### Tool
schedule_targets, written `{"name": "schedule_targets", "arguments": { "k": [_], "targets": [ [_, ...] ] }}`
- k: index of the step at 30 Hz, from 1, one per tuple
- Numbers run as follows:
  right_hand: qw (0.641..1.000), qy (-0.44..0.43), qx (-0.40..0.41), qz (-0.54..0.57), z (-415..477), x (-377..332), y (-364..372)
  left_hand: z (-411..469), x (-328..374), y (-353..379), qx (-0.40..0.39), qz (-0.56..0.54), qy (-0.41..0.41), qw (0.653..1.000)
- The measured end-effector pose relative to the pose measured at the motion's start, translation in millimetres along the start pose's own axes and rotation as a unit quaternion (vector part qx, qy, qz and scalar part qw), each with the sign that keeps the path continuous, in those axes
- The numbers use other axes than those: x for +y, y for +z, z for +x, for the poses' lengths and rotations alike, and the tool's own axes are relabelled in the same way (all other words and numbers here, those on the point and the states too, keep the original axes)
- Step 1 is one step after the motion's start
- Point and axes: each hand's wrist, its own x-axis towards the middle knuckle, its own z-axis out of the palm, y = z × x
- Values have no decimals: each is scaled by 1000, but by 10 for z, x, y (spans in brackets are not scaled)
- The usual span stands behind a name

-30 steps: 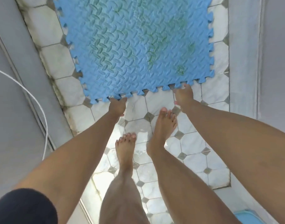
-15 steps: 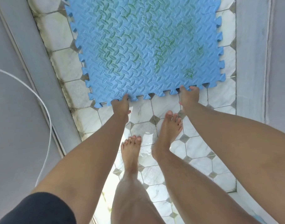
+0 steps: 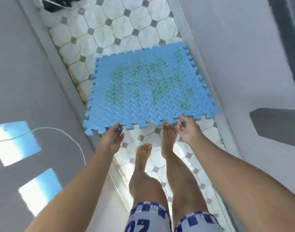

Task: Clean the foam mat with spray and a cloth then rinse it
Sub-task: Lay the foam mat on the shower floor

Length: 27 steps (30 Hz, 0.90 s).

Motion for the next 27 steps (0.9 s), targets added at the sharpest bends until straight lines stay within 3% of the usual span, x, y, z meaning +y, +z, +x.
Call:
{"name": "schedule_targets", "arguments": {
  "k": [3, 7, 13, 19, 22, 27],
  "targets": [
    [999, 23, -40, 13, -636, -49, -287, -459, 293, -1, -10, 54, 46, 997],
    [994, 26, -24, 107, -1220, 133, -593, -991, 418, 10, -39, 153, 66, 985],
    [960, 51, 34, 272, -1962, 1063, -1489, -1666, 358, 298, -61, 396, 96, 911],
    [886, 77, 89, 448, -2560, 2293, -2292, -2291, -510, 648, -123, 620, 109, 767],
    [844, 79, 131, 514, -2870, 2962, -2640, -2646, -1235, 657, -168, 711, 108, 674],
    [724, 108, 215, 647, -3274, 3894, -3030, -3010, -2473, 456, -208, 830, 106, 507]
  ]
}}
